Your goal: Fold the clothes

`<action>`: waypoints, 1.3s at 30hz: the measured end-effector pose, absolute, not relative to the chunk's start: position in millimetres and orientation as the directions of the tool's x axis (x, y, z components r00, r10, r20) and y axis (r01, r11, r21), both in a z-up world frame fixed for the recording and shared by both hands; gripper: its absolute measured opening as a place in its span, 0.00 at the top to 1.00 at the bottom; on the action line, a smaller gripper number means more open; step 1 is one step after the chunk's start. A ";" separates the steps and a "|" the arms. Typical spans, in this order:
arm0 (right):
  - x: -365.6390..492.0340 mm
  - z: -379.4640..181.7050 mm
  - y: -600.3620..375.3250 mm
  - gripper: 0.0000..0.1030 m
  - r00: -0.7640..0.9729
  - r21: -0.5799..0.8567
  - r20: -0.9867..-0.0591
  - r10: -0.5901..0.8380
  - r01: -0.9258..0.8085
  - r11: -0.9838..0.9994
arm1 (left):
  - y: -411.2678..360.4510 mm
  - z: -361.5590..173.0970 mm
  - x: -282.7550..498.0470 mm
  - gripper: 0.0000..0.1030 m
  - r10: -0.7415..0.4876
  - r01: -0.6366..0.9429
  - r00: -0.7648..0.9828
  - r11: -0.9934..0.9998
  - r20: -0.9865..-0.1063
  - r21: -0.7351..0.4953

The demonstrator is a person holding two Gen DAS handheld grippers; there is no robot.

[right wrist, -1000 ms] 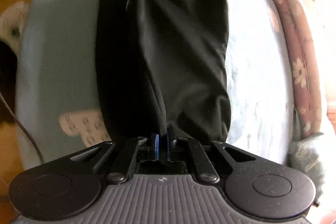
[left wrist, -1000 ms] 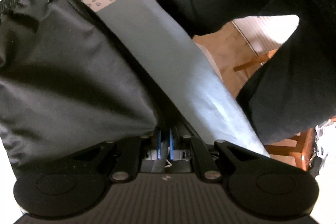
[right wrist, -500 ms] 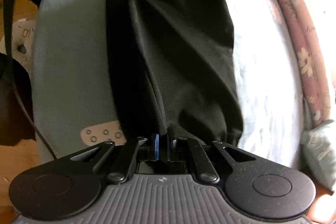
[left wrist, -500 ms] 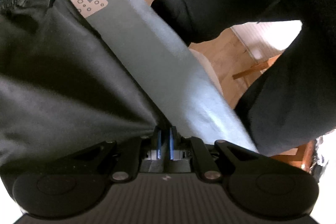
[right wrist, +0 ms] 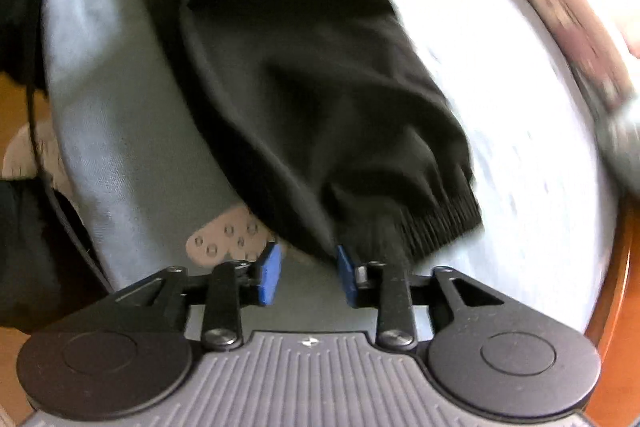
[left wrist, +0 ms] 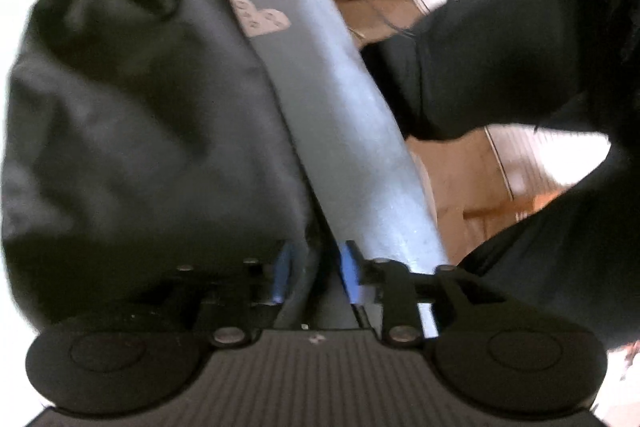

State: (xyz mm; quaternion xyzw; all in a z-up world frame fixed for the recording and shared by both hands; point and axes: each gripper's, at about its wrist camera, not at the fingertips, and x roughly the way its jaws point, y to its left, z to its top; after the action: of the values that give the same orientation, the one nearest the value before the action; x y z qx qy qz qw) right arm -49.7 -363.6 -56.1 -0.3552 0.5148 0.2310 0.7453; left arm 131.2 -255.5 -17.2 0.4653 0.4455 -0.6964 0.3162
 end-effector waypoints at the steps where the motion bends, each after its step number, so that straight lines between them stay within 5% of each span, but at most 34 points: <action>1: -50.7 -54.1 -370.7 0.55 0.341 -0.276 -0.939 -0.039 -0.681 0.678 | -253.9 -9.8 137.0 0.70 -0.040 0.869 -0.360 -0.379 -0.932 -0.319; 6: -26.7 -39.2 -416.8 0.58 0.304 -0.206 -0.947 -0.103 -0.333 0.920 | -263.1 9.5 167.6 0.69 -0.195 0.947 -0.280 -0.215 -0.940 -0.237; 8: -11.2 -27.5 -431.7 0.72 0.360 -0.092 -0.933 -0.022 -0.179 0.980 | -273.0 2.0 178.7 0.69 -0.249 0.967 -0.249 -0.122 -0.936 -0.224; 11: 12.9 -15.2 -444.0 0.76 0.468 0.122 -0.877 0.111 -0.006 0.992 | -282.6 -15.0 187.4 0.69 -0.300 0.979 -0.193 -0.001 -0.934 -0.202; 19: 32.8 -56.8 -392.5 0.78 0.410 0.109 -0.902 0.133 -0.081 0.991 | -272.7 -50.0 207.6 0.67 -0.227 0.987 -0.038 0.144 -0.973 -0.073; 23: 17.1 -69.6 -398.4 0.85 0.383 0.043 -0.921 0.077 -0.097 0.994 | -261.7 -49.5 222.1 0.65 -0.239 0.973 -0.059 0.202 -0.969 -0.109; 39: 76.5 -59.5 -365.8 0.81 0.517 0.058 -0.848 0.117 -0.128 0.990 | -271.0 -45.4 166.2 0.59 -0.294 0.976 -0.073 0.176 -0.953 -0.128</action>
State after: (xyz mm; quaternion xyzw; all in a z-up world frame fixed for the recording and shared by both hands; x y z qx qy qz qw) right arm 76.5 -365.8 -59.5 -0.0058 0.4864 0.0703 0.8709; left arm 166.2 -271.0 -45.4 0.3456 0.4936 -0.5410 0.5868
